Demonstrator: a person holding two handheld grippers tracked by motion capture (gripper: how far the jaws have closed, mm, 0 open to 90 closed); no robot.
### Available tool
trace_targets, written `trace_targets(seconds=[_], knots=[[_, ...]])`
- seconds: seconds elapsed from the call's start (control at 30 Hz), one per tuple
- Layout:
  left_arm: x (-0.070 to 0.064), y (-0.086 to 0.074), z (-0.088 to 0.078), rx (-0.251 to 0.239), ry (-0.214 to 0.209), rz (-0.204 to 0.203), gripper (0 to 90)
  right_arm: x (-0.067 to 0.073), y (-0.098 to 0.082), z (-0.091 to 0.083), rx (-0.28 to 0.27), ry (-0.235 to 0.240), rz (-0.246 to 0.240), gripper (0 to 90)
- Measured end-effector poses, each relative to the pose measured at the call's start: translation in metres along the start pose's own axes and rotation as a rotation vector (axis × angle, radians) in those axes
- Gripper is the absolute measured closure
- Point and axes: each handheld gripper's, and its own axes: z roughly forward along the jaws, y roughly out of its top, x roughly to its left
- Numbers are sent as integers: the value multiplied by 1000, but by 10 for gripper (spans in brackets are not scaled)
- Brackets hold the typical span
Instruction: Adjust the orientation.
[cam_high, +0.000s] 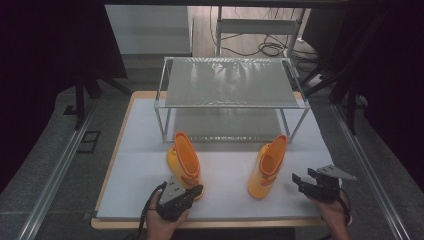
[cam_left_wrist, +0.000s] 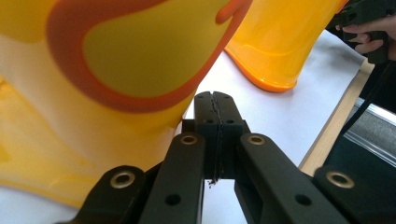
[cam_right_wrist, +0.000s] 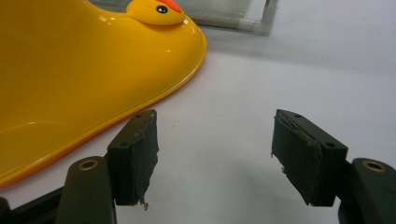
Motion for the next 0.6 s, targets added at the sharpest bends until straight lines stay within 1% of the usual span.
trace_targets(seconds=[0.07,0.1,0.17,0.2,0.23,0.27,0.3,0.37,0.4,0.43,0.47,0.5,0.53,0.6], knots=[[3,-4,-9,-4,9,-7,900,-1,0,0,1,0,3,311],[3,-4,-9,-4,9,-7,900,-1,0,0,1,0,3,311],[5,-6,-15,-4,12,-10,900,-2,0,0,0,0,4,311],[9,-10,-22,-4,19,-17,900,-2,0,0,0,-1,6,310],[9,-10,-22,-4,19,-17,900,-2,0,0,-1,-2,6,310],[12,-14,-30,-9,30,-27,900,-2,0,0,0,-3,6,310],[15,-15,-34,-13,32,-37,900,-2,0,0,-2,-3,7,310],[16,-17,-37,-16,33,-44,900,-2,0,0,-1,-2,7,310],[22,-20,-45,-20,41,-55,899,-2,0,0,2,-4,6,310],[24,-22,-48,-22,48,-59,899,-2,0,0,4,-3,6,310],[26,-23,-51,-23,70,-60,898,-2,0,1,4,-3,7,310],[26,-23,-51,-23,70,-60,898,-2,0,1,4,-3,7,310],[32,-25,-55,-27,86,-75,897,-2,0,1,5,-3,3,310],[41,-27,-61,-39,85,-115,897,-2,0,1,4,-3,2,310]])
